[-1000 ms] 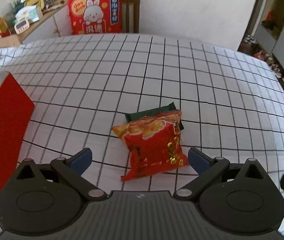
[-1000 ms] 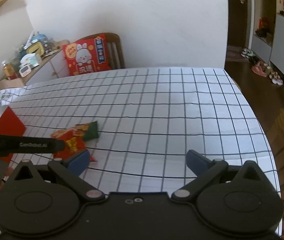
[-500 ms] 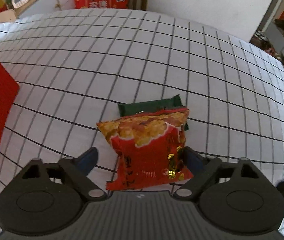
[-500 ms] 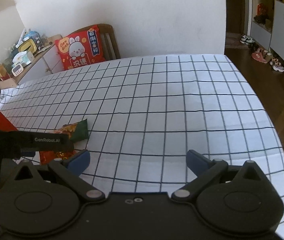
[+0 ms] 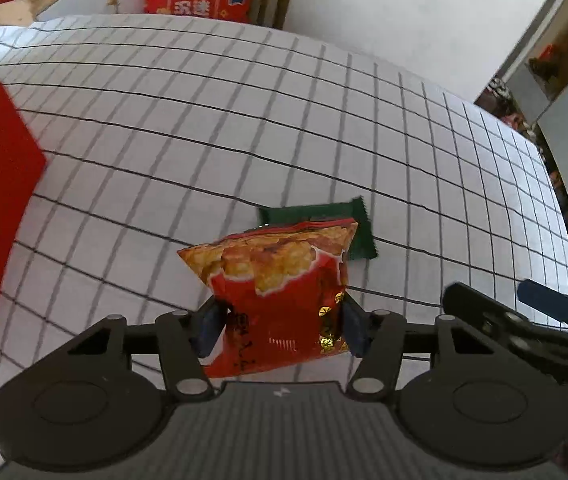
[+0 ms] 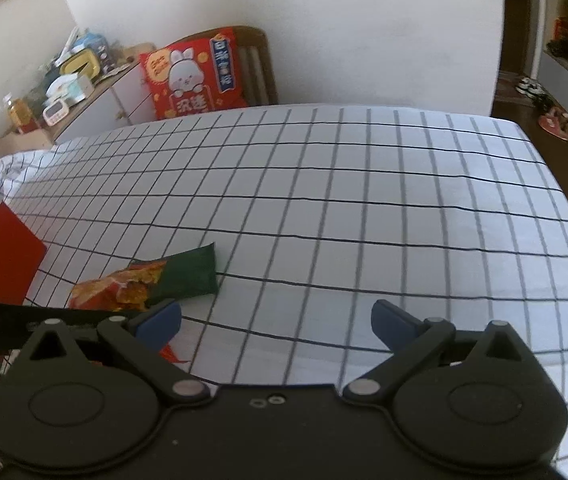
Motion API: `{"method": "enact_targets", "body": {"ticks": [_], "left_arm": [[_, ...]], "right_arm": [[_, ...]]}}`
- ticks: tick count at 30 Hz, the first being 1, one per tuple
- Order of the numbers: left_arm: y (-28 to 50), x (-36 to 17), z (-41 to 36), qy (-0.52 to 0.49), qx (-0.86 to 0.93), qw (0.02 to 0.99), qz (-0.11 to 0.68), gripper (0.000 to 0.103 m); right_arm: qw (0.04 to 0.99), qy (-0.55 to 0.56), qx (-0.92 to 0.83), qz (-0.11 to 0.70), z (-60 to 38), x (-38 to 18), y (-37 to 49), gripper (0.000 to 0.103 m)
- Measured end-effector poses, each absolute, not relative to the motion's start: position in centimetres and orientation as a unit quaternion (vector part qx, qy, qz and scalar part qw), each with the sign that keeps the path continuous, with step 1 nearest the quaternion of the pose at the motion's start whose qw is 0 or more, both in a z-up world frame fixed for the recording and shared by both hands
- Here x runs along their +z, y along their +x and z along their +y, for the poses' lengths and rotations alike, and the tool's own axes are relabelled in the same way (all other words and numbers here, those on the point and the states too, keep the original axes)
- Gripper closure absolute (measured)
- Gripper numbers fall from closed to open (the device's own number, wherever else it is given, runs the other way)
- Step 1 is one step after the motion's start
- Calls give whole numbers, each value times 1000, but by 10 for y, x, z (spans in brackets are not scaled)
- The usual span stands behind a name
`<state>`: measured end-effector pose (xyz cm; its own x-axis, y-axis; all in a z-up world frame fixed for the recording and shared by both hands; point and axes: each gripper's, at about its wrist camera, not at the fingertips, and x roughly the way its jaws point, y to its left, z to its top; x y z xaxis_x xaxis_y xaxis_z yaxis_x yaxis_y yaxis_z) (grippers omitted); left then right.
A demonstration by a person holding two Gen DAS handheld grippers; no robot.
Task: Organize snacks
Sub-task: 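Grasp the red chip bag with the left tool, then hold the red chip bag in the left tool while the right tool grasps the green packet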
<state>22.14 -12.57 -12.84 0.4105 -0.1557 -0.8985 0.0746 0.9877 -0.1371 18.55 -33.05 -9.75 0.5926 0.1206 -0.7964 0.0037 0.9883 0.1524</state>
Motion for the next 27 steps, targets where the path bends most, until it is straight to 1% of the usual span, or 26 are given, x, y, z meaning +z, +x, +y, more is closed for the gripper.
{"method": "enact_targets", "body": {"ticks": [10, 13, 17, 20, 22, 27], "left_arm": [[202, -107, -63, -77, -21, 842, 533, 45], [197, -105, -51, -86, -16, 839, 536, 45], [192, -101, -42, -103, -14, 838, 535, 45], [188, -97, -40, -109, -21, 839, 533, 45], [186, -94, -41, -113, -30, 838, 532, 45], [178, -92, -43, -115, -50, 838, 530, 45]], "right_arm": [[885, 19, 99, 454, -283, -117, 219, 2], [881, -64, 167, 437, -266, -115, 226, 3], [831, -213, 276, 434, -249, -119, 235, 4], [796, -263, 321, 440, -240, -123, 246, 7], [779, -286, 342, 441, -235, -126, 254, 15], [739, -319, 389, 448, -225, -131, 269, 21]]}}
